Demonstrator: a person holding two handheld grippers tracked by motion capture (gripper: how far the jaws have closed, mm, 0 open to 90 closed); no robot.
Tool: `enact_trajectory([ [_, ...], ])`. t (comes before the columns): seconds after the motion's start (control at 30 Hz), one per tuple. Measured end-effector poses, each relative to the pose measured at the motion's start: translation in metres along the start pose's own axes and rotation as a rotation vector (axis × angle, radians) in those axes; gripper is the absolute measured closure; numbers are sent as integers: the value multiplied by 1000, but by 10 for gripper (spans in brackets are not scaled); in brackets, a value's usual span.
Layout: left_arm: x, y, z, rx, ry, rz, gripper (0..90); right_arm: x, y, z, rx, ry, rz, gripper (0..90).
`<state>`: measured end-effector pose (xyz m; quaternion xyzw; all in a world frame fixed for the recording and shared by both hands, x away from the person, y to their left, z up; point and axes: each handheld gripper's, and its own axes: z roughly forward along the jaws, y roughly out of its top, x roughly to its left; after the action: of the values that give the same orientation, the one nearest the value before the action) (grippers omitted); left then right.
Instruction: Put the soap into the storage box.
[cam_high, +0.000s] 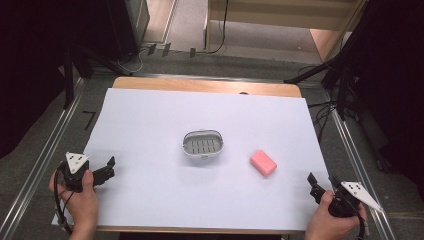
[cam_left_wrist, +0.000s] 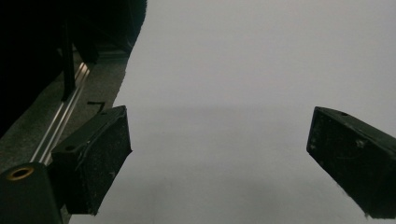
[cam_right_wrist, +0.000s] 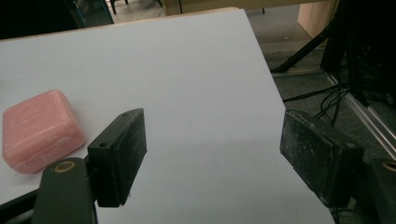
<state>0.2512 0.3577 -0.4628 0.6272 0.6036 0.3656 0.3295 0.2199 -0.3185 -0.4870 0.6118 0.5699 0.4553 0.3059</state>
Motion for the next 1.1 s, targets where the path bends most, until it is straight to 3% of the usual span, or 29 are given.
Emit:
enact_trajectory([
  [0.13, -2, 0, 0, -4, 7, 18, 74, 0, 1, 1, 17, 0, 8, 208],
  [0.17, -3, 0, 0, -5, 7, 23, 74, 0, 2, 2, 21, 16, -8, 159],
  [0.27, -4, 0, 0, 0, 13, 33, 74, 2, 3, 4, 45, 27, -41, 160],
  [0.37, -6, -1, 0, -5, 21, 50, 74, 4, 7, 5, 101, 51, -119, 204],
  [0.43, -7, 0, 1, 1, 24, 63, 74, 4, 9, 5, 115, 65, -129, 203],
  [0.47, -8, 0, 1, 5, 31, 68, 74, 4, 12, 7, 147, 87, -145, 200],
  [0.5, -9, 0, 2, 12, 32, 76, 74, 4, 15, 10, 215, 111, -167, 177],
  [0.6, -9, 0, 2, 16, 35, 81, 74, 7, 20, 13, 292, 126, -207, 172],
  [0.8, -12, 0, 4, 31, 42, 105, 73, 21, 33, 24, 451, 140, -351, 143],
  [0.87, -14, 1, 4, 36, 48, 125, 74, 24, 35, 27, 469, 146, -365, 142],
  [0.9, -16, 1, 5, 41, 53, 136, 74, 27, 37, 31, 517, 151, -392, 135],
  [0.93, -16, 1, 5, 41, 53, 136, 74, 27, 37, 31, 517, 151, -392, 135],
  [0.97, -16, 1, 5, 46, 54, 142, 73, 29, 37, 36, 568, 162, -402, 134],
  [1.07, -17, 1, 6, 51, 54, 147, 73, 30, 36, 41, 615, 169, -408, 127],
  [1.1, -16, 1, 6, 49, 52, 143, 73, 33, 38, 45, 653, 176, -424, 125],
])
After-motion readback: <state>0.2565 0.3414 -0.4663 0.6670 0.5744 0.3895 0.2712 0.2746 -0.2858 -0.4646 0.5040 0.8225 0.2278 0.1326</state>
